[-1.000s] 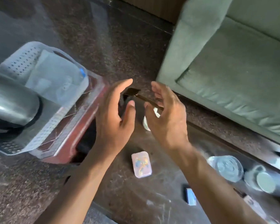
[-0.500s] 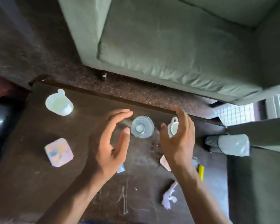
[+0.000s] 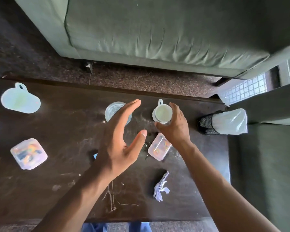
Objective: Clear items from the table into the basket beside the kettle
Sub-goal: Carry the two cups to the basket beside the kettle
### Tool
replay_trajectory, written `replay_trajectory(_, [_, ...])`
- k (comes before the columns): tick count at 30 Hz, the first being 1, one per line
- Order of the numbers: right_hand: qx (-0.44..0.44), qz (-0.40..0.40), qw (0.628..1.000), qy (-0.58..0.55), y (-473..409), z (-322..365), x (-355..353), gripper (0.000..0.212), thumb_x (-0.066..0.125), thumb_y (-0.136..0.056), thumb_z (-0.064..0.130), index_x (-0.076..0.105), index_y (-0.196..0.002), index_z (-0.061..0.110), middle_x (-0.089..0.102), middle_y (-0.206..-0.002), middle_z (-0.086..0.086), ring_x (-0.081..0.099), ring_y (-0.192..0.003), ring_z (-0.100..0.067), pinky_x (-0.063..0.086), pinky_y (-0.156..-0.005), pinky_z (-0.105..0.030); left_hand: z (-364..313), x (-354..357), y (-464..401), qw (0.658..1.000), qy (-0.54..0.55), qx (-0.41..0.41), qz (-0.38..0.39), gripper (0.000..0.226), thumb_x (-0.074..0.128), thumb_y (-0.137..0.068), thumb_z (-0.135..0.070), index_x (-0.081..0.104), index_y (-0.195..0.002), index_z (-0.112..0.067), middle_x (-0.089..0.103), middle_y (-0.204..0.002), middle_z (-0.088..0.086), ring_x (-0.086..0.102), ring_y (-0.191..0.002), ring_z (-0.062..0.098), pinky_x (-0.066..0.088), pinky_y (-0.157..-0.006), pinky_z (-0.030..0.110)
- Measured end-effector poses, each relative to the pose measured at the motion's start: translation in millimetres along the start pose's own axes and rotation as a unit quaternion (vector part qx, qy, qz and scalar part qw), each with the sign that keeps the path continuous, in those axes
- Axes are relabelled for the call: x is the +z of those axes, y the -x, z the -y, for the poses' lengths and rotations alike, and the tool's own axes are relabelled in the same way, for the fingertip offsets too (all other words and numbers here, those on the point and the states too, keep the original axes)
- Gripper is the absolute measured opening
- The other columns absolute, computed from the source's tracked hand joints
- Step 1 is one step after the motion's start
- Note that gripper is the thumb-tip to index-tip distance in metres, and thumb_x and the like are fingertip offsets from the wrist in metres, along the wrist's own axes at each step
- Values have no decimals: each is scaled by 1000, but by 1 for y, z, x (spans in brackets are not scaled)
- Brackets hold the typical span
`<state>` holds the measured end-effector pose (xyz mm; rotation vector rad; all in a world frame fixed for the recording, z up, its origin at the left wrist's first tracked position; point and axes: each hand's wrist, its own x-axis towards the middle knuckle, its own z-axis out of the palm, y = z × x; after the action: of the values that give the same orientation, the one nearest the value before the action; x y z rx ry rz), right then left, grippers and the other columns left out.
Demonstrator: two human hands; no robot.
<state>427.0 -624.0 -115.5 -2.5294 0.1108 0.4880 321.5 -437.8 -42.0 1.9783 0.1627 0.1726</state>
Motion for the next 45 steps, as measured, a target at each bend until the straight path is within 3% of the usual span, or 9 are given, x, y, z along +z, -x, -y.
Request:
replay_trajectory(6, [-28, -33, 999, -8, -8, -6, 3, 70, 88, -75, 33, 55, -135, 18, 69, -123, -1, 64, -109, -27, 42, -82, -31, 4, 12, 3, 999, 28, -32, 24, 72, 74, -95, -16, 51, -163, -12, 53, -168, -6, 45, -159, 3, 33, -130, 21])
replay_trajectory(14, [-63, -60, 995, -46, 6, 21, -31, 65, 93, -74, 29, 61, -129, 16, 71, -115, -2, 65, -103, -26, 53, -90, -45, 3, 7, 5, 999, 37, -24, 23, 77, 76, -93, -15, 49, -164, -12, 53, -169, -6, 46, -159, 3, 32, -128, 15])
replay_trajectory(20, [-117, -64, 985, -110, 29, 80, -63, 66, 95, -71, 32, 59, -124, 17, 64, -100, 15, 60, -84, -3, 49, -74, -22, 6, -16, -3, 999, 32, -6, 6, 82, 79, -91, -23, 47, -166, -15, 51, -170, -10, 47, -159, 9, 35, -130, 24])
replay_trajectory(25, [-161, -24, 976, -144, 52, 136, -62, 64, 97, -69, 28, 61, -121, 19, 69, -108, 11, 68, -98, -12, 59, -87, -40, 16, -40, -7, 997, 70, -7, -22, 91, 86, -90, -25, 41, -169, -17, 48, -172, -14, 47, -161, 13, 39, -132, 47])
replay_trajectory(29, [-193, 0, 968, -157, 69, 173, -51, 64, 97, -67, 31, 61, -120, 23, 71, -110, 10, 70, -102, -12, 61, -87, -41, 19, -62, -11, 993, 97, 0, -61, 95, 90, -88, -26, 41, -168, -12, 53, -169, -6, 52, -158, 17, 45, -128, 45])
replay_trajectory(33, [-215, 11, 964, -158, 84, 204, -37, 63, 98, -66, 34, 62, -118, 25, 72, -108, 11, 70, -100, -8, 60, -84, -36, 23, -81, -12, 985, 128, 15, -111, 91, 89, -84, -26, 47, -163, -10, 64, -156, -6, 67, -141, 18, 55, -108, 24])
replay_trajectory(39, [-225, 38, 962, -150, 102, 242, -12, 66, 96, -63, 43, 60, -117, 28, 71, -107, 10, 69, -101, -13, 61, -81, -40, 36, -108, -10, 954, 224, -19, -197, 83, 88, -84, -64, 61, -150, -22, 75, -139, -7, 74, -129, 22, 60, -107, 47])
replay_trajectory(42, [-221, 52, 961, -155, 106, 257, 1, 67, 98, -62, 40, 61, -116, 27, 70, -106, 11, 70, -101, -14, 62, -81, -42, 43, -127, -9, 958, 184, -1, -221, 74, 83, -88, -67, 64, -147, -28, 77, -134, -14, 77, -124, 16, 62, -101, 31])
replay_trajectory(45, [-228, 72, 960, -146, 108, 273, 13, 67, 98, -65, 39, 61, -119, 26, 71, -109, 11, 69, -104, -14, 61, -84, -42, 55, -147, -8, 959, 161, -2, -236, 73, 80, -89, -69, 65, -145, -25, 78, -131, -15, 78, -121, 17, 63, -99, 33])
